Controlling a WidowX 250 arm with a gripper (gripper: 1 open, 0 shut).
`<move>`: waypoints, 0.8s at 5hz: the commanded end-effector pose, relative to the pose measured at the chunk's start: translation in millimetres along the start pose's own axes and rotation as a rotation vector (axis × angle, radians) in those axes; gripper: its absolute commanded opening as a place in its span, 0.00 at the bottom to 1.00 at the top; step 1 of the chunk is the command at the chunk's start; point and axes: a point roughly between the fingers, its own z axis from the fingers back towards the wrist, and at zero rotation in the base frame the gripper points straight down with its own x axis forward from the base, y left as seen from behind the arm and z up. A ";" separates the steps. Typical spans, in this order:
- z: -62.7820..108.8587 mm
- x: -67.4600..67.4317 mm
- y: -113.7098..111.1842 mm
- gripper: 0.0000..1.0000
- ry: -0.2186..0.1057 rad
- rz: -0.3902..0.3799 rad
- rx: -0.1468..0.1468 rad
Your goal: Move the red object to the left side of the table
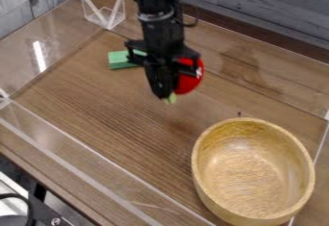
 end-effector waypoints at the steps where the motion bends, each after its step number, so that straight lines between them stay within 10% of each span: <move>1: 33.5 11.8 30.7 0.00 -0.102 0.056 0.019; 4: 47.1 26.8 132.0 0.00 -0.161 0.187 0.075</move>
